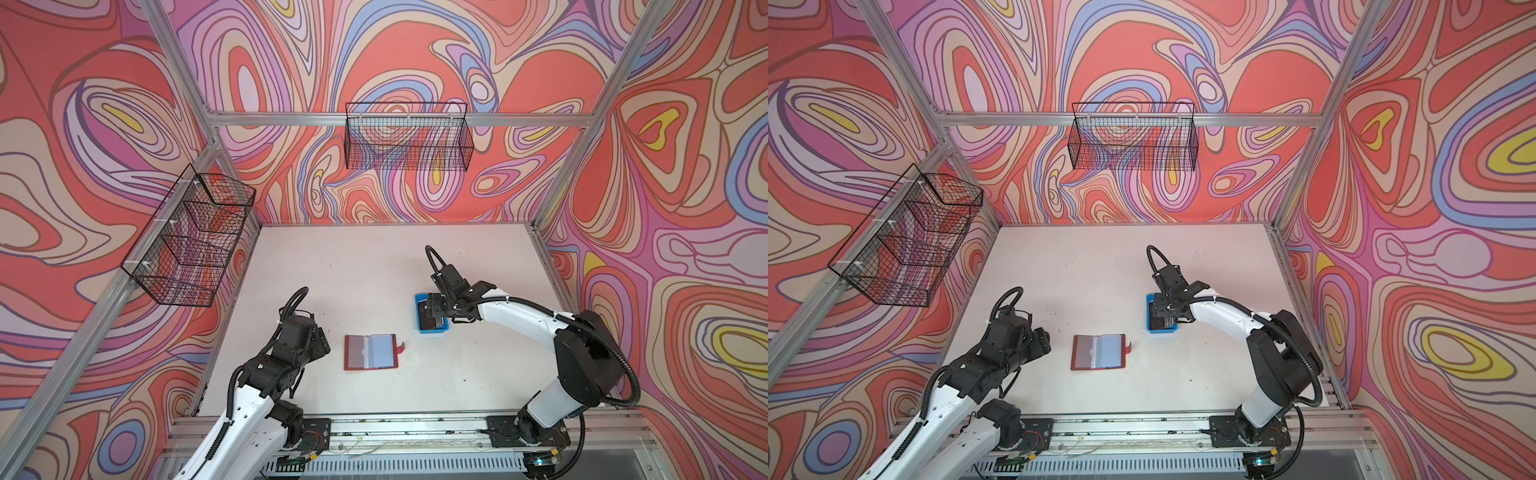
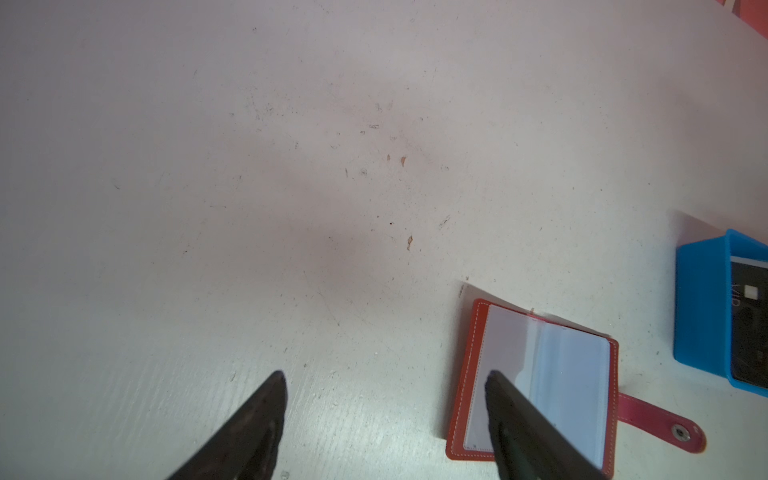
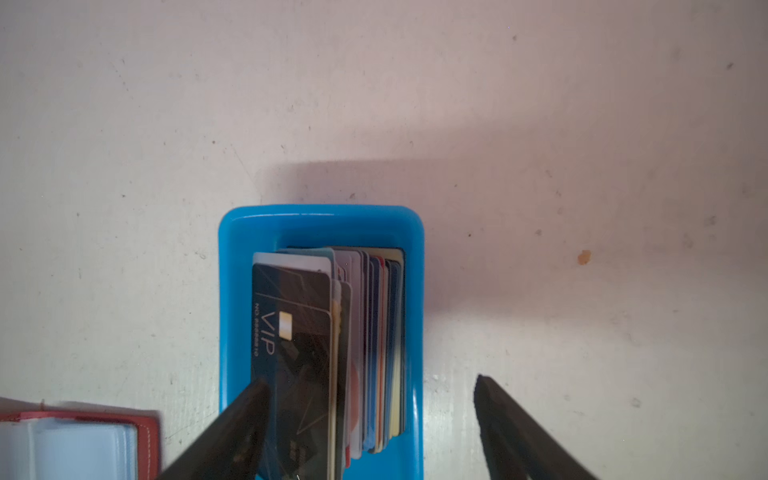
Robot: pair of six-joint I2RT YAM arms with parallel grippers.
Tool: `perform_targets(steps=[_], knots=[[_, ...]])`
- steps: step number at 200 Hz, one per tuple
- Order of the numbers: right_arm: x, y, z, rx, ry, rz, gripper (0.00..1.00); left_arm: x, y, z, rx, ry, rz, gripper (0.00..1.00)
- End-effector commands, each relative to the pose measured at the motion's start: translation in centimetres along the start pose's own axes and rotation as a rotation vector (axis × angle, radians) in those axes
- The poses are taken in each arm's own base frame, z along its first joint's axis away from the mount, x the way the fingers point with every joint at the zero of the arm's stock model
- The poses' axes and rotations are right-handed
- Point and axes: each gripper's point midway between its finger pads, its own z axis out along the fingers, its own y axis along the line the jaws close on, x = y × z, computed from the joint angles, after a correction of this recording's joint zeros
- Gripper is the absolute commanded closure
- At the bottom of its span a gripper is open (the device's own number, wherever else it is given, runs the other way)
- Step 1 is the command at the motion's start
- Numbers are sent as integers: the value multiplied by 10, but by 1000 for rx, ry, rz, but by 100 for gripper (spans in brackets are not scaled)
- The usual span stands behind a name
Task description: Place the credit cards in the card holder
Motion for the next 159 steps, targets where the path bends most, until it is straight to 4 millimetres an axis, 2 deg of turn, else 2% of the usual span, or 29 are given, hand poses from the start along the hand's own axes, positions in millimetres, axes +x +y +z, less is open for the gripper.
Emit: perform_targets(steps=[1, 32, 40, 66, 108, 159], knots=[[7, 2, 17, 10, 40, -25, 18, 7, 6, 3, -25, 21, 17, 23], [9, -7, 27, 86, 58, -34, 22, 7, 6, 3, -26, 20, 17, 23], [16, -12, 36, 123, 86, -46, 23, 7, 6, 3, -25, 21, 17, 23], [20, -22, 36, 272, 82, -101, 26, 7, 6, 3, -26, 21, 17, 23], [23, -18, 33, 369, 72, -153, 31, 8, 6, 3, -23, 24, 16, 23], [10, -2, 11, 268, 17, -116, 32, 7, 6, 3, -22, 22, 16, 23]])
